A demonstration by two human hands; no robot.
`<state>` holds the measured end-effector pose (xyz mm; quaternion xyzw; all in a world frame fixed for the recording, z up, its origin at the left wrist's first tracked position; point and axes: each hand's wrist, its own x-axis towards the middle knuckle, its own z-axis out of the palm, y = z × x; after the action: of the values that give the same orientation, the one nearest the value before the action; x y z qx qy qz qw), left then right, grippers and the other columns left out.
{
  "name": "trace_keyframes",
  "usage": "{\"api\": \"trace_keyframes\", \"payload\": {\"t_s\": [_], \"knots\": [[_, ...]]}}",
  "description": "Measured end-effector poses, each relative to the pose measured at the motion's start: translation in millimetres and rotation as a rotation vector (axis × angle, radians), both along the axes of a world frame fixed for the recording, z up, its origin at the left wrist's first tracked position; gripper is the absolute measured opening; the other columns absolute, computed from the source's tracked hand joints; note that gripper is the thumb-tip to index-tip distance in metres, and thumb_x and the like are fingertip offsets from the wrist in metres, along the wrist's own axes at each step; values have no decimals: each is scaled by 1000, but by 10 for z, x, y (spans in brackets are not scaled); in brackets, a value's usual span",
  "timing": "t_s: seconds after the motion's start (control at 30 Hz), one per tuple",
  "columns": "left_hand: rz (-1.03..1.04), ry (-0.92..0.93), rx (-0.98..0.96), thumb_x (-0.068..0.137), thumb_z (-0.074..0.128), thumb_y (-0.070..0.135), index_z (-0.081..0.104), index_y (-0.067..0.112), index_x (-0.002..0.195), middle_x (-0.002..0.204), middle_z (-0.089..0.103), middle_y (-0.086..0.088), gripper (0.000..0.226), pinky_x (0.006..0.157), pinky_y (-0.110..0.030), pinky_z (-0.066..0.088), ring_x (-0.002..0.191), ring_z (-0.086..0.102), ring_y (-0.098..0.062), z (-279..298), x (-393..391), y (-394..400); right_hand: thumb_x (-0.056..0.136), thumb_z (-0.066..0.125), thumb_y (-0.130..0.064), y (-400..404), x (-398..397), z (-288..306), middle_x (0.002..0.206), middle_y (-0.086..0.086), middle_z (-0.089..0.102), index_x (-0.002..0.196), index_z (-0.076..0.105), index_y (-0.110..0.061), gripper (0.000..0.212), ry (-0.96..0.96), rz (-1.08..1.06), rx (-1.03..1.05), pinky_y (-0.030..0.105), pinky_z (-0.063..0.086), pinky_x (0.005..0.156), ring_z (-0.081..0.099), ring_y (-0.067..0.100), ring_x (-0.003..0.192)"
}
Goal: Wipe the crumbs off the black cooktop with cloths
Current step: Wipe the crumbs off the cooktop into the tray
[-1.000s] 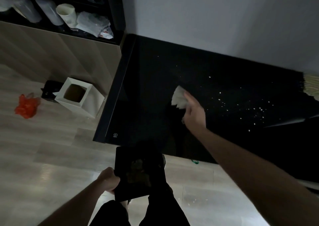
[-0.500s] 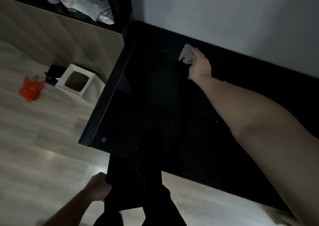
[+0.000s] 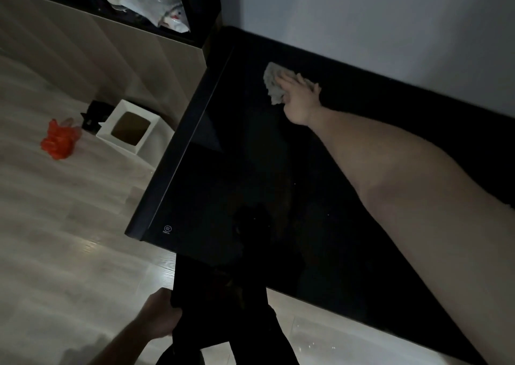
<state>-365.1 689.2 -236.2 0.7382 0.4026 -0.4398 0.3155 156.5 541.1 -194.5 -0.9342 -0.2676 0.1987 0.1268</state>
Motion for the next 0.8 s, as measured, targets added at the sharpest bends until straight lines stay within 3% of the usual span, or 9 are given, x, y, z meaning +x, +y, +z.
{"api": "trace_keyframes", "payload": {"t_s": [0.1,0.23,0.33,0.5,0.67,0.8], "knots": [[14,20,-24,71,57,13,72,-1,72,63,76,-10,21,55,-32,58,59,74,-19,27,-14,-32,106,38,-7,-310,-290,-37,177,-6,17,167,24,-33,68,-33,76,42,63,-1,129,8,27,165],[13,24,-62,72,54,9,69,1,63,56,73,-9,20,45,-27,55,50,72,-18,116,18,-80,103,42,-3,-731,-934,-38,175,-8,23,165,31,-34,70,-22,17,109,57,1,131,13,24,164],[-39,28,-75,71,52,10,72,-2,70,63,76,-12,24,49,-29,59,55,75,-19,195,63,-108,96,47,3,-996,-1582,-55,173,-6,30,162,38,-30,74,0,-36,169,58,9,133,18,24,163],[-71,-4,-91,74,51,6,63,5,63,57,68,-5,16,37,-22,49,43,67,-16,311,59,-199,98,38,-9,-1144,-2890,-28,167,-3,43,156,50,-26,62,-9,-53,240,57,24,129,34,24,158],[-59,-22,-117,71,50,6,70,-1,81,74,75,-17,23,52,-37,65,58,76,-29,283,-28,-159,93,44,-2,-1124,-4204,50,161,-5,51,148,61,-23,62,108,-100,349,47,17,131,36,18,156],[-101,-16,-138,69,52,14,70,-1,91,86,76,-17,32,61,-41,67,68,77,-31,236,-84,-91,95,51,6,-1092,-4694,234,156,-23,49,147,61,-33,65,240,-196,446,29,32,128,48,9,149]]}}
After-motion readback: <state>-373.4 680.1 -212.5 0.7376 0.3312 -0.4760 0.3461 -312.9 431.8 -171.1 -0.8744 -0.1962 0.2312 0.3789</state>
